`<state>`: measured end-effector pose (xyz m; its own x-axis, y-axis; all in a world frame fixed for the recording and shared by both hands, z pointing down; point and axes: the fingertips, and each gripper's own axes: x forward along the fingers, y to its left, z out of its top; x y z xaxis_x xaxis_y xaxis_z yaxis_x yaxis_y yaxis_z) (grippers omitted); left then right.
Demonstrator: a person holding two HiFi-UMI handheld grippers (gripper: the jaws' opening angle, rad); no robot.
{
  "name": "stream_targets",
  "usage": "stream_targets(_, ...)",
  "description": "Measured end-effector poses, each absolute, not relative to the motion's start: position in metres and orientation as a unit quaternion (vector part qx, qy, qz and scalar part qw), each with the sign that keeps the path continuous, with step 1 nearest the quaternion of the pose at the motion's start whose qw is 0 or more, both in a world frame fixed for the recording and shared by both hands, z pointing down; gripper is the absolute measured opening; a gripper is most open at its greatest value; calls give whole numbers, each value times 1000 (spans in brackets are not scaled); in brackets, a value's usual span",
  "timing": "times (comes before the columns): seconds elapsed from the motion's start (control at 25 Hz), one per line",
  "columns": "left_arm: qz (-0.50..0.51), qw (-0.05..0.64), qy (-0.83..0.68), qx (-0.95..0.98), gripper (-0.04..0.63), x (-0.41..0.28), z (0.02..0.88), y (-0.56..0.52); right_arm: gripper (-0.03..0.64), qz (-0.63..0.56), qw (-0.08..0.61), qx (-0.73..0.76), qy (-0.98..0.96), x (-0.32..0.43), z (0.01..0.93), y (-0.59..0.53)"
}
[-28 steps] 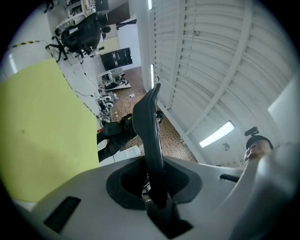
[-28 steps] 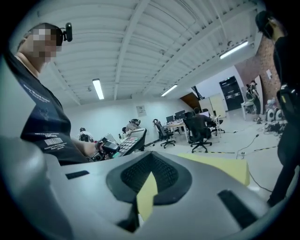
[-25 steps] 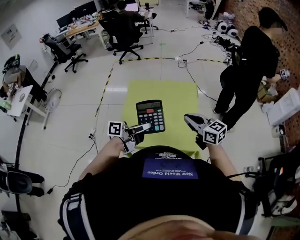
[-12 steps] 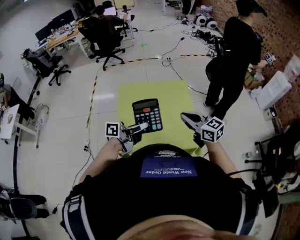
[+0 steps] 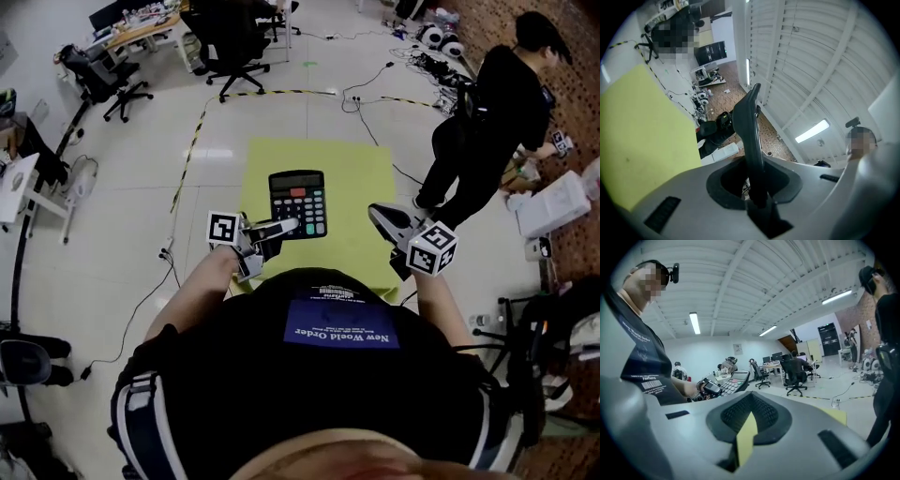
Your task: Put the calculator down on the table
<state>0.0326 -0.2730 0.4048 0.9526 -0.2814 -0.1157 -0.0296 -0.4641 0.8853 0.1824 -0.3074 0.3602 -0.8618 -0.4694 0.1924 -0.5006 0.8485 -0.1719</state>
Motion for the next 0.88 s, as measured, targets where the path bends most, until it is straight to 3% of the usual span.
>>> stream_targets(0.36, -146, 521, -241, 805, 83, -49, 487, -265, -12, 142, 119, 98, -978, 81, 428, -344)
stream_targets(0.52, -125, 562, -303, 759, 83, -126, 564, -221, -12, 183, 151, 15, -971, -21, 491, -321)
stream_targets(0.68, -68, 589, -307, 745, 83, -184, 641, -209, -12, 199, 163, -13, -966, -107, 544, -312)
stream_targets(0.88, -29, 609, -269, 745, 83, -189, 679, -215, -12, 196, 167, -21, -966, -136, 574, -315)
